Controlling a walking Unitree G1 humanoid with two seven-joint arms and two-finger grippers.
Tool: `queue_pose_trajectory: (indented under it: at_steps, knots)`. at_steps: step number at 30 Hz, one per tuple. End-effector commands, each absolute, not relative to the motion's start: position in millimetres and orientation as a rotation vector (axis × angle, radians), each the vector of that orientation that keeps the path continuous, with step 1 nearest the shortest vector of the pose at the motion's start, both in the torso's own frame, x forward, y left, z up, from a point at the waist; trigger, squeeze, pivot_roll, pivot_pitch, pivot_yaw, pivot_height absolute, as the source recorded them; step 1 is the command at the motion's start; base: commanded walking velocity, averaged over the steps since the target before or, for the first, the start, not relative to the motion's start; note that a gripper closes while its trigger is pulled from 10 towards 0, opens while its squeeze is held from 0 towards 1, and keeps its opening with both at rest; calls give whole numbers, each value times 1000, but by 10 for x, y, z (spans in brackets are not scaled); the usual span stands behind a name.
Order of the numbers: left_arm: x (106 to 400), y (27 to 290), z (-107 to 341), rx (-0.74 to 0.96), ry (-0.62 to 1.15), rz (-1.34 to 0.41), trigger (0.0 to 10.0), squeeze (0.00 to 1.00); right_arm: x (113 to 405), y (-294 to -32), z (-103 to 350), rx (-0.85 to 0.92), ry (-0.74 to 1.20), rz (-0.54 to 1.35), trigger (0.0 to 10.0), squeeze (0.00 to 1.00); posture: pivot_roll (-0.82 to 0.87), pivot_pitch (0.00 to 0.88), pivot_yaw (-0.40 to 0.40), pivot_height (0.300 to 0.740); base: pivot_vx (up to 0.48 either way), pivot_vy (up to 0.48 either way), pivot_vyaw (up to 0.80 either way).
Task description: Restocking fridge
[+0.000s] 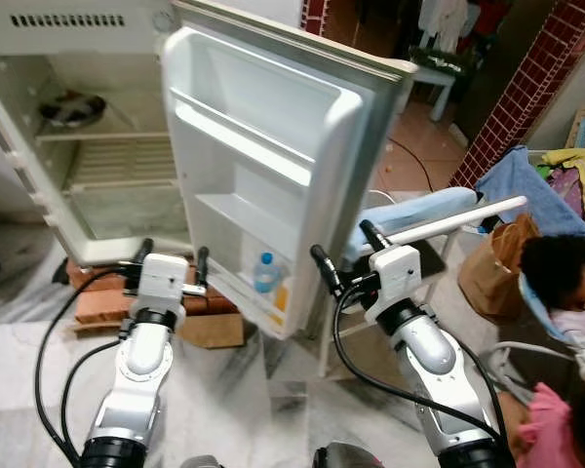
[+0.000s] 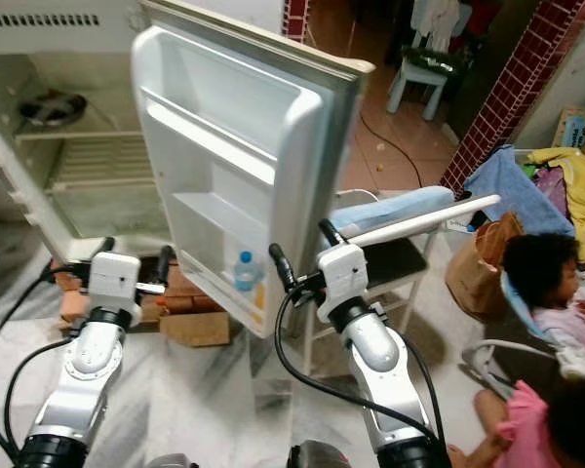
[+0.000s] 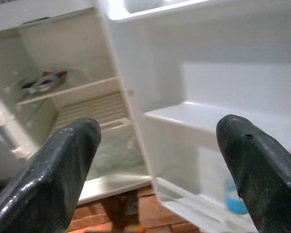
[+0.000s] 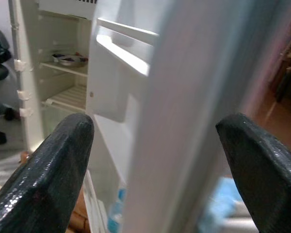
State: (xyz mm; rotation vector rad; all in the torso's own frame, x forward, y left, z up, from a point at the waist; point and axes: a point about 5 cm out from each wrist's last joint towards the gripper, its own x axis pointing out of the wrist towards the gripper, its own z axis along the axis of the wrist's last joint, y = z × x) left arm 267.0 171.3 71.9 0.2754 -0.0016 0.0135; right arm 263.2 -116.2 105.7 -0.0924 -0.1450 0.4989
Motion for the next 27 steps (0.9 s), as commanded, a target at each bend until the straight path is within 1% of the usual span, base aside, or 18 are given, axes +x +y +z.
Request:
queue_pose_trajectory:
  at_steps: [1, 4, 9, 14, 18, 22, 27]
  knots:
    - [2645, 1664, 705, 265, 9, 8, 10000, 0, 2616, -1221, 1004, -106, -109, 508, 10000, 0, 2, 0, -33, 740, 0, 0, 0]
    - [2592, 1735, 633, 248, 58, 48, 10000, 0, 2659, -1234, 1043, -120, -131, 497, 10000, 0, 9, 0, -34, 740, 0, 0, 160]
    - [2549, 1785, 594, 237, 82, 61, 10000, 0, 2763, -1241, 1143, -119, -176, 448, 10000, 0, 16, 8, -35, 740, 0, 0, 800]
    - [2557, 1845, 645, 242, 82, 77, 10000, 0, 2829, -1245, 1209, -123, -198, 409, 10000, 0, 23, 30, -28, 740, 0, 0, 800]
    - [2567, 1894, 711, 245, 70, 87, 10000, 0, 2848, -1264, 1243, -129, -206, 377, 10000, 0, 26, 51, -32, 740, 0, 0, 534]
    - [2523, 1944, 605, 245, 112, 97, 10000, 0, 2905, -1336, 1216, -112, -175, 279, 10000, 0, 27, 49, -46, 740, 0, 0, 103]
    - [2508, 1885, 576, 230, 130, 89, 10000, 0, 3005, -1435, 1267, -125, -177, 185, 10000, 0, 32, 48, -54, 740, 0, 0, 0]
